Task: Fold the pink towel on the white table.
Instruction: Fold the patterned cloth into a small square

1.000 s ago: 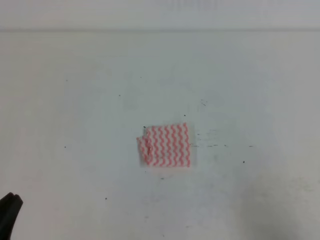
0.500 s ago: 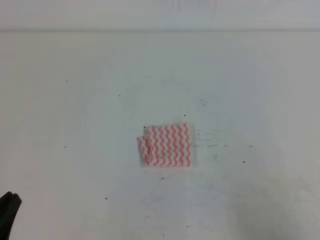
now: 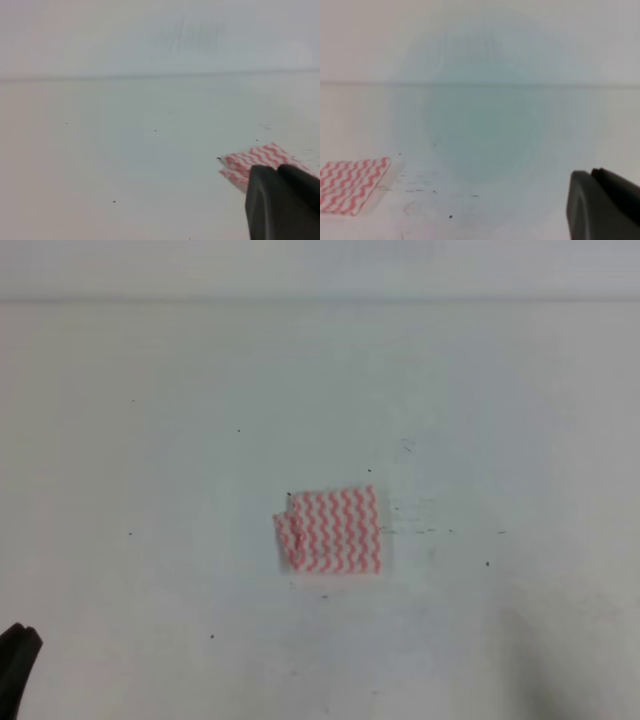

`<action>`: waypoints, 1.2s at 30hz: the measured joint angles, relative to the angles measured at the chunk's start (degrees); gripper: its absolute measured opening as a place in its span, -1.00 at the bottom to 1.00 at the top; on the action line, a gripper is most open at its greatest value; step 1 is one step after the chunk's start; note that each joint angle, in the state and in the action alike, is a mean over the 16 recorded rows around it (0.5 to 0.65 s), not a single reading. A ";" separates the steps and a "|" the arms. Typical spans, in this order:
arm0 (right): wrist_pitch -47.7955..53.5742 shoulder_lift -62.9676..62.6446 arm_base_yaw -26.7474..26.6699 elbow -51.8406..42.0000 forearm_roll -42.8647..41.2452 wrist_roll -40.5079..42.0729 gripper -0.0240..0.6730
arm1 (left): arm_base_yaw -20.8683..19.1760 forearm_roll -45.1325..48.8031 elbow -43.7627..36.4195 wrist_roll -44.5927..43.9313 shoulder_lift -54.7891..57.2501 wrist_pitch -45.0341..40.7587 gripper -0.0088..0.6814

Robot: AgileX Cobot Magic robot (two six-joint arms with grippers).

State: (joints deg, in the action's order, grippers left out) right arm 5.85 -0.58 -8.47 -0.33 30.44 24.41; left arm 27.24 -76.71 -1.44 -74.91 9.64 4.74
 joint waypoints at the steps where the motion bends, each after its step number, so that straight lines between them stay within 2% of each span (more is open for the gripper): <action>1: 0.95 -0.15 0.80 0.00 -0.09 0.00 -0.98 | 0.00 0.00 0.00 0.00 0.00 0.03 -0.99; 9: 6.55 -0.47 2.87 0.00 -1.53 -0.68 -0.98 | 0.02 -0.04 0.06 -0.02 -0.20 0.23 -0.99; 25: 10.03 -0.75 2.82 -0.39 -15.20 -13.37 -0.98 | 0.02 -0.18 0.32 -0.08 -0.26 0.22 -0.99; 36: 9.95 -0.75 2.82 -0.47 -15.93 -13.72 -0.98 | -0.01 -0.11 0.19 -0.05 0.02 0.24 -0.99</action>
State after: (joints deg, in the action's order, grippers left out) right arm 15.80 -1.33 -5.65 -0.79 14.51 10.69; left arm 27.24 -76.82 -1.25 -74.96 9.66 4.98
